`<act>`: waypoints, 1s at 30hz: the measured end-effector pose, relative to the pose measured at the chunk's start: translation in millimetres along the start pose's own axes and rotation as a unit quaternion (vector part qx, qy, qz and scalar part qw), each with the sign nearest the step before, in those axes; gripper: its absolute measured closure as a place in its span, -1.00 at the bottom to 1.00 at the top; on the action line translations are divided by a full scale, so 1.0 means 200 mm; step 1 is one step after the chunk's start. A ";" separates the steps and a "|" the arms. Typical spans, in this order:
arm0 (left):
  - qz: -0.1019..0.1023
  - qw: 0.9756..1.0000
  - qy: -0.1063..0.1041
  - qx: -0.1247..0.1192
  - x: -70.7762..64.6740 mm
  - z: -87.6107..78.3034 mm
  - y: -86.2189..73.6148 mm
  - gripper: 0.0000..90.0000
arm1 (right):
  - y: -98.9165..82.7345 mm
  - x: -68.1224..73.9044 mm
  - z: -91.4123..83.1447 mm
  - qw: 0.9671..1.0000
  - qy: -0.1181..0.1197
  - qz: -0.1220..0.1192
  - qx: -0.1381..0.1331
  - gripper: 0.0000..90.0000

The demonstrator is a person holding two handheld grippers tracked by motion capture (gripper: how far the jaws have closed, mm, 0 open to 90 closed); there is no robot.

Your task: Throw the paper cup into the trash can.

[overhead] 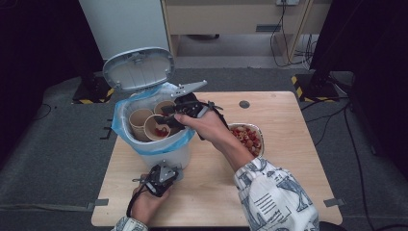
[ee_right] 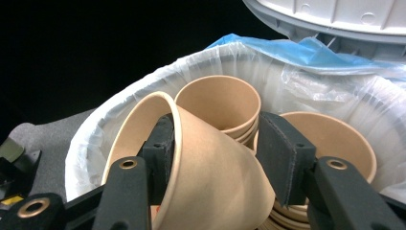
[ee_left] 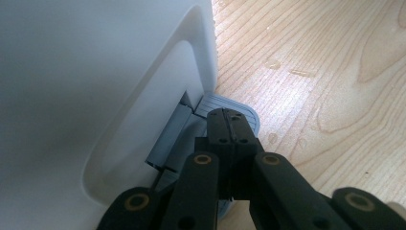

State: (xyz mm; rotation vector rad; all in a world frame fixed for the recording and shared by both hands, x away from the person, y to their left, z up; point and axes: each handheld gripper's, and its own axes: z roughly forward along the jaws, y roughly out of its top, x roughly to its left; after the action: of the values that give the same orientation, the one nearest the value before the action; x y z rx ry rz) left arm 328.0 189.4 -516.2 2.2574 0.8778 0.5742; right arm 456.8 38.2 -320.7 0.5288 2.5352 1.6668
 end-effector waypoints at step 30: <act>-0.001 1.000 -0.001 -0.001 0.00 0.00 0.00 0.99 | 0.00 -0.01 -0.09 0.999 -0.007 0.005 -0.040 -0.48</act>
State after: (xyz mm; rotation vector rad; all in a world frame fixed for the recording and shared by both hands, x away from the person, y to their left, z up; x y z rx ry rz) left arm 328.0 189.6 -516.2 2.2551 0.8775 0.5728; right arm 454.2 21.5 -313.0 0.5455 2.4485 1.7533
